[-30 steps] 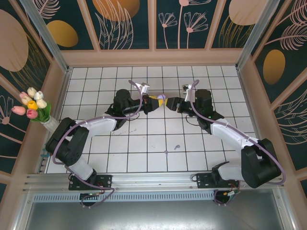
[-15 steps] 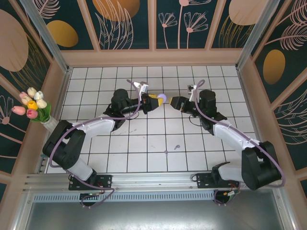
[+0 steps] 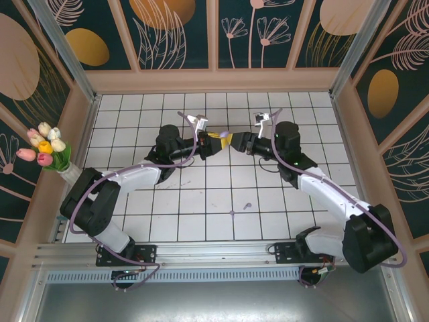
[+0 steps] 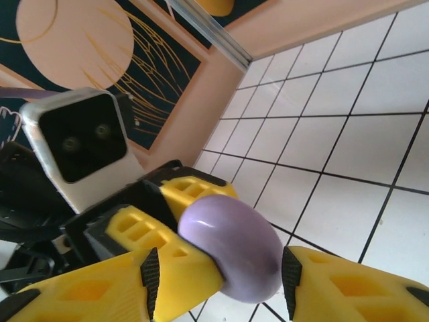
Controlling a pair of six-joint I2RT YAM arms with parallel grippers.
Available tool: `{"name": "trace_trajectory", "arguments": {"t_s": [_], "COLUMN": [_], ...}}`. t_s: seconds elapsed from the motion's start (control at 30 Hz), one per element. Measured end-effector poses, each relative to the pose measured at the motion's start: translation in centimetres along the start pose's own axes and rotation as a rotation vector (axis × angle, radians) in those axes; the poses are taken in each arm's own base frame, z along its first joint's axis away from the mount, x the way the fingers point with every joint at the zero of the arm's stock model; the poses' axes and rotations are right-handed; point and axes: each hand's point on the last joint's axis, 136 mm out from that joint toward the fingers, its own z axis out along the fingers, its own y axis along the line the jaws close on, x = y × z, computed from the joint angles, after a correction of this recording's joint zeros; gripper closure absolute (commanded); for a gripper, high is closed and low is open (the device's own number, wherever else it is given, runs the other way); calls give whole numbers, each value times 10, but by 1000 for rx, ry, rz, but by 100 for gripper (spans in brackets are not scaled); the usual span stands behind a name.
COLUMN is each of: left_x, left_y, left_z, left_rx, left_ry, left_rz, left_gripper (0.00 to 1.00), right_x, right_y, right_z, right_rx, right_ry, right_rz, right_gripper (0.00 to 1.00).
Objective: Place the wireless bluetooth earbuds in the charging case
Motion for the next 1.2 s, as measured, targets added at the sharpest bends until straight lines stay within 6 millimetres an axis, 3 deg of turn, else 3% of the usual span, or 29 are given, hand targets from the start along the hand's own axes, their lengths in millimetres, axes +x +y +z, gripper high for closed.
{"name": "trace_trajectory", "arguments": {"t_s": [0.33, 0.57, 0.83, 1.07, 1.2], "left_x": [3, -3, -6, -4, -4], "left_y": [8, -5, -7, -9, -11], "left_z": [-2, -3, -3, -3, -3], "left_rx": [-27, 10, 17, 30, 38], "left_ry": [11, -3, -11, -3, 3], "left_rz": [-21, 6, 15, 13, 12], "left_gripper": [100, 100, 100, 100, 100], "right_x": [-5, -1, 0, -5, -2], "right_y": [-34, -58, -54, -26, -20], "right_z": [8, 8, 4, -12, -13], "right_rx": [76, 130, 128, 68, 39], "right_ry": [-4, -4, -7, -26, -7], "right_rz": [31, 66, 62, 2, -25], "right_gripper": [53, 53, 53, 55, 59]}}
